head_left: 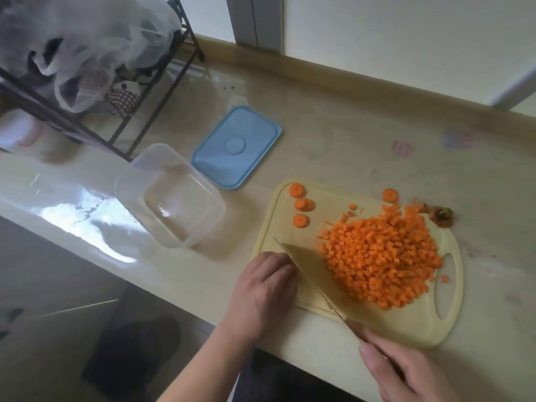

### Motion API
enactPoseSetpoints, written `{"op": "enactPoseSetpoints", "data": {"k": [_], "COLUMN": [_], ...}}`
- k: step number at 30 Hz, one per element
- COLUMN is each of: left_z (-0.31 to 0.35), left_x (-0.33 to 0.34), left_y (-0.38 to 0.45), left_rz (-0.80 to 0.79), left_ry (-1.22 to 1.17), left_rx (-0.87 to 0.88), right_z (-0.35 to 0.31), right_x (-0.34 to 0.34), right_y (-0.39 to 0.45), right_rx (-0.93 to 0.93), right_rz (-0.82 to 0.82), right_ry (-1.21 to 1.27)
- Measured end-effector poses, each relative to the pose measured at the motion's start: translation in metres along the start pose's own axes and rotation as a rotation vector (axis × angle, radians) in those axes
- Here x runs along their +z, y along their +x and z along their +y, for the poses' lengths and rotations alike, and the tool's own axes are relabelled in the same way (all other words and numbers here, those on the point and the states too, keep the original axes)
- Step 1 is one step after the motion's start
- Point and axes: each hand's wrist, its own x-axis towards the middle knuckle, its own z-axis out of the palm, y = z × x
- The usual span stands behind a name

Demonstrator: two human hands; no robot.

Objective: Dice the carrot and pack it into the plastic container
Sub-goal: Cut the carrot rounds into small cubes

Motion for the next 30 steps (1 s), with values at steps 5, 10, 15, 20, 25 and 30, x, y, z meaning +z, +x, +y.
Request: {"op": "enactPoseSetpoints", "data": {"k": [5, 10, 15, 20, 25, 30], "left_z": [-0.002, 0.0, 0.0, 0.002, 0.004, 0.005], "left_x": [0.002, 0.001, 0.0, -0.005, -0.004, -0.005], "left_y": [-0.003, -0.003, -0.003, -0.006, -0.004, -0.002], "left_rz": [0.021, 0.029, 0.002, -0.016, -0.022, -0.01], "left_ry": [-0.012, -0.003, 0.007, 0.039, 0.037, 0.017], "left_rx": [0.006, 0.007, 0.01, 0.004, -0.02, -0.023], "right_z": [0.004, 0.002, -0.002, -0.011, -0.014, -0.015], "right_x": [0.001, 0.002, 0.001, 0.002, -0.008, -0.011], "right_y": [-0.001, -0.002, 0.004, 0.015, 0.009, 0.003], "right_rx": [0.007, -0.023, 0.0, 0.141, 0.177, 0.155], "right_rz": [0.045, 0.046, 0.019, -0.017, -0.048, -0.081], "right_ry": [0.045, 0.027, -0.046, 0.084, 0.113, 0.045]}}
